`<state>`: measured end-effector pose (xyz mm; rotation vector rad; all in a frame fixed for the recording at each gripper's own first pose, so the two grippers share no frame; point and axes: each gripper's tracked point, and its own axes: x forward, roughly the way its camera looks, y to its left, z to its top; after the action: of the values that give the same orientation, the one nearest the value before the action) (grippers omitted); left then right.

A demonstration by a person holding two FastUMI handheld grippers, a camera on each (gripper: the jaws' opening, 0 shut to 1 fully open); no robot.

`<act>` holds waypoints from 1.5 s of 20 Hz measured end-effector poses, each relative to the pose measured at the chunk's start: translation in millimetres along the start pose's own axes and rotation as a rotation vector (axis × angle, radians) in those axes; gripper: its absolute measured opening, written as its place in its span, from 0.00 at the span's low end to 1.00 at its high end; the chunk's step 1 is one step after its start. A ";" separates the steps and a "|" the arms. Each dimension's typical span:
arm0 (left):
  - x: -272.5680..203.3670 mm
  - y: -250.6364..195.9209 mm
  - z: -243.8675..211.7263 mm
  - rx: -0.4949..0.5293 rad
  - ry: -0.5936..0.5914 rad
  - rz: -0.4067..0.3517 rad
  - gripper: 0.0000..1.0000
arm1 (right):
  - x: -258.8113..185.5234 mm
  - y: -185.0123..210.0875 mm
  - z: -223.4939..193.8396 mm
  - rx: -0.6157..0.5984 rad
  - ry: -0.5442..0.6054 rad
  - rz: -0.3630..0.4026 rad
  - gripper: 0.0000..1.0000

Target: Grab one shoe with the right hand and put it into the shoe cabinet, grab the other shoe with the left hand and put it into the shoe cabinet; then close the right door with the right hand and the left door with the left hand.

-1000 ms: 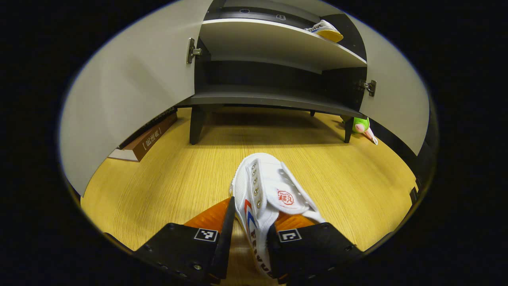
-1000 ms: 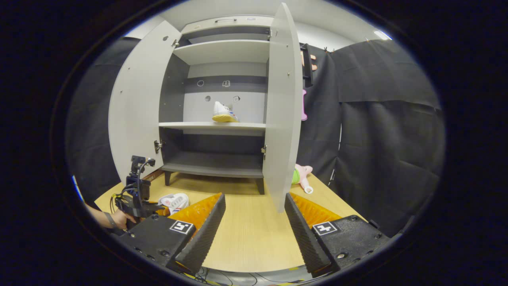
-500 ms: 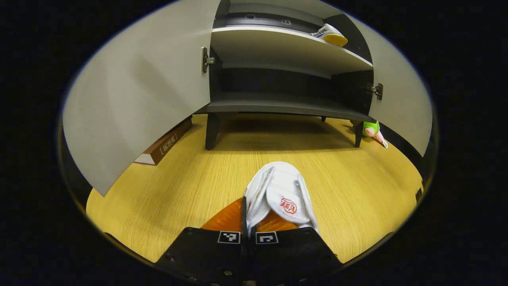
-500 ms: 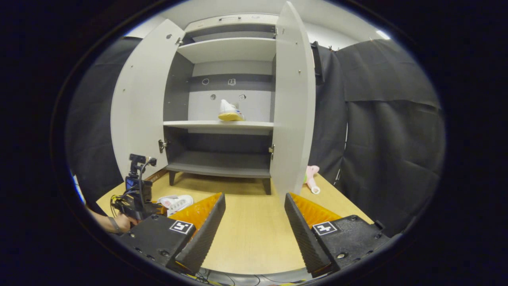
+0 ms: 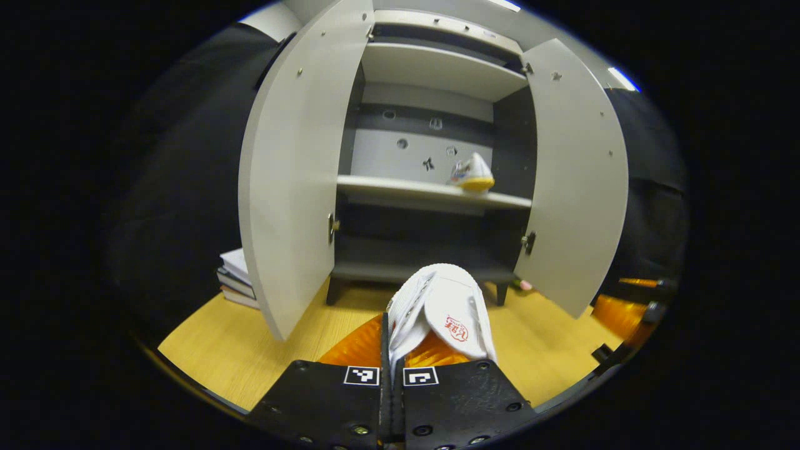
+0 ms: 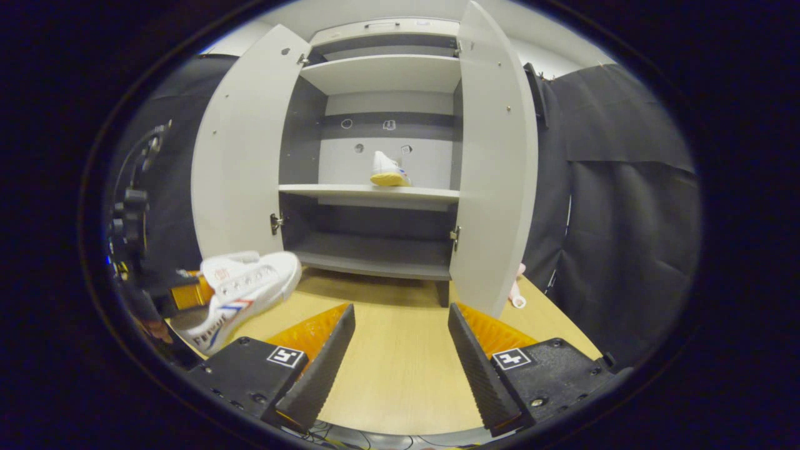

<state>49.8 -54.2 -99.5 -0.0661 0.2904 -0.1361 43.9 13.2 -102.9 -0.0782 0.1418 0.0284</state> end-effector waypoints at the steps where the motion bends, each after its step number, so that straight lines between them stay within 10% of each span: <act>1: 8.7 -7.5 22.9 -0.023 -0.017 -0.017 0.00 | -0.8 3.2 2.5 -0.007 -0.008 0.012 0.95; 9: 153.6 -11.3 178.3 -0.152 -0.039 0.000 0.00 | -15.7 9.9 16.4 -0.010 -0.060 0.033 0.95; 18: 303.3 16.0 164.2 -0.029 0.225 0.206 0.00 | -19.5 -21.1 12.4 0.049 -0.058 -0.065 0.95; 27: 341.3 32.5 119.8 -0.116 0.427 0.251 0.11 | -19.5 -54.1 0.2 0.089 -0.035 -0.161 0.94; 28: 341.6 29.2 120.5 -0.128 0.437 0.236 0.01 | -18.6 -53.2 -0.3 0.095 -0.034 -0.157 0.94; 30: 344.0 24.5 120.8 -0.160 0.443 0.234 0.17 | -16.7 -51.6 -2.1 0.106 -0.031 -0.152 0.94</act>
<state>414.3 -73.7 -82.7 -0.1603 0.7476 0.1089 28.8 -38.8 -98.6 0.0171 0.1055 -0.1290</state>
